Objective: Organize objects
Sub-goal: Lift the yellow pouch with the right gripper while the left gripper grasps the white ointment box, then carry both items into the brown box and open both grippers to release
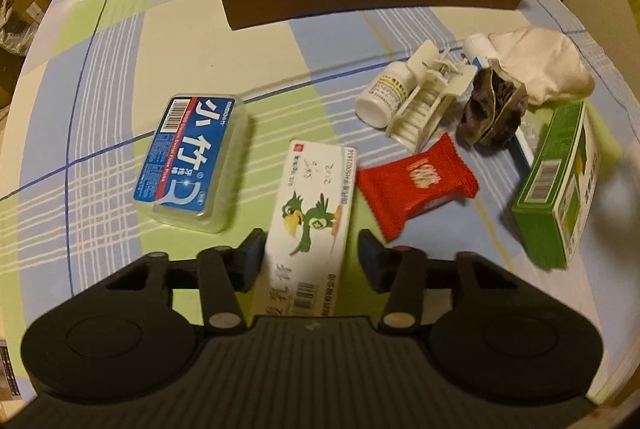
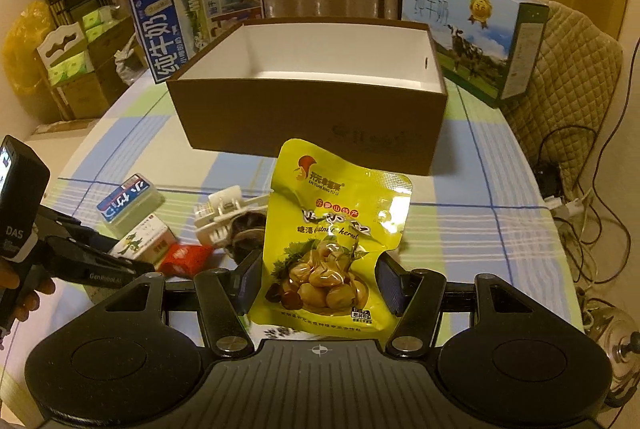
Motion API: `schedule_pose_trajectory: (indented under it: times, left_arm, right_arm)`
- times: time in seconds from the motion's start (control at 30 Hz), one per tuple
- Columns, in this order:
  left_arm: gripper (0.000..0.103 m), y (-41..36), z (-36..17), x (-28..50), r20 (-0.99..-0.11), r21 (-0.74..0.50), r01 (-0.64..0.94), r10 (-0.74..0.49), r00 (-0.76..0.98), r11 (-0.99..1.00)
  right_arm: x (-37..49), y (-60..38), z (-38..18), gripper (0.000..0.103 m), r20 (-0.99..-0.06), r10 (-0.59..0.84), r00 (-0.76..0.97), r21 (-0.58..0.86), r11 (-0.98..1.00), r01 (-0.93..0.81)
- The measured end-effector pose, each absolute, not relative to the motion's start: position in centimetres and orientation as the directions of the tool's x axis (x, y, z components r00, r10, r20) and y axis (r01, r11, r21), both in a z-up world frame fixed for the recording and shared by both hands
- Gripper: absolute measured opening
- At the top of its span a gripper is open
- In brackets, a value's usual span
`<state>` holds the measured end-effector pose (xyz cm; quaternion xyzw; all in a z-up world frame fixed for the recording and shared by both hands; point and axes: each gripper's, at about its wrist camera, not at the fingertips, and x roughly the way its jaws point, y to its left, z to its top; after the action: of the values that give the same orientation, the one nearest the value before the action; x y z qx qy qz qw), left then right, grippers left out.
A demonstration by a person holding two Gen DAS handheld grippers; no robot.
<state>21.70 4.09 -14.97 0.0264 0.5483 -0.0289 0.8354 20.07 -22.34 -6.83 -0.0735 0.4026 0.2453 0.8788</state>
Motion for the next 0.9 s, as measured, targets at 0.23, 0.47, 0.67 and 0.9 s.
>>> schedule_pose_trajectory:
  times: [0.23,0.47,0.67,0.9]
  left_arm:
    - [0.033,3.2,-14.6,21.1,-0.917,0.04,0.016,0.031,0.397,0.999]
    - [0.033,2.4,-12.8,19.5,-0.904,0.047,-0.079,0.076,0.422,0.996]
    - [0.033,1.6,-10.1,18.4,-0.883,0.035,-0.16,0.106,0.457,0.986]
    - [0.033,0.2,-6.7,19.0,-0.852,0.016,-0.187,0.111,0.512,0.982]
  right_arm:
    - [20.7,-24.5,-6.6,0.057,-0.74,0.399,0.542,0.084,0.854,-0.513]
    - [21.7,-26.5,-6.3,0.057,-0.731,0.446,0.516,0.105,0.821,-0.561]
    - [22.8,-27.9,-5.9,0.057,-0.719,0.488,0.495,0.111,0.783,-0.611]
    - [24.3,-28.0,-5.3,0.057,-0.696,0.538,0.476,0.108,0.733,-0.671]
